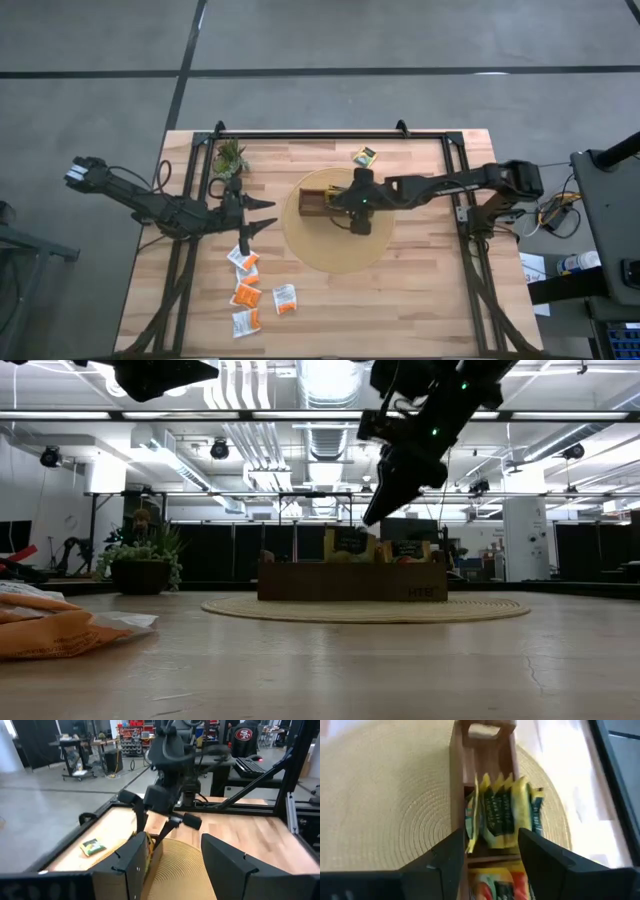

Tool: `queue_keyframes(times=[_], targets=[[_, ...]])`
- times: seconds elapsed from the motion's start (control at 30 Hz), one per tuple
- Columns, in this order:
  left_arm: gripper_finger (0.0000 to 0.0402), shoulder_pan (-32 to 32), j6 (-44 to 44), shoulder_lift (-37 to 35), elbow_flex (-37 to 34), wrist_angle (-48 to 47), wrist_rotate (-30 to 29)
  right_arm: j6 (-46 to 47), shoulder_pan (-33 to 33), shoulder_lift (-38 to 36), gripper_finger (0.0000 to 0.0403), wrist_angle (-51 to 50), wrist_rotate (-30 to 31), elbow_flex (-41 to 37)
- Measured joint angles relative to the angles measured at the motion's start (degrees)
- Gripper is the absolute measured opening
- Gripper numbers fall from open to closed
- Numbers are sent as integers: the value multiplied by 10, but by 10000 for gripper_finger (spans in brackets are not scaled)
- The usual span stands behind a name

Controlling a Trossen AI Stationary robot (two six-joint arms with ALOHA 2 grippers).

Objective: Pick & Place Tea
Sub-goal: Put the yellow tea bag into the middle section of the wooden organizer

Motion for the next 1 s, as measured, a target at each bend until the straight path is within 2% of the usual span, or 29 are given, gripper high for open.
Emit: queue_keyframes(times=[0.13, 0.33, 0.43, 0.77, 0.83, 1.0], targets=[[183, 0, 57, -2, 0, 0, -2, 6, -7, -44, 187, -10, 2, -8], [183, 4, 80, -3, 0, -1, -34, 15, -33, -94, 177, -4, 64, -28], [183, 14, 86, -8, 0, 20, -60, 15, -55, -116, 172, 5, 64, -44], [183, 71, 69, -16, -26, 3, -63, 82, -156, -166, 173, 26, 53, -117], [183, 99, 72, -17, -37, 4, -63, 102, -193, -169, 171, 32, 33, -127], [183, 186, 74, -17, -58, 26, -60, 150, -289, -158, 169, 34, -73, -135]])
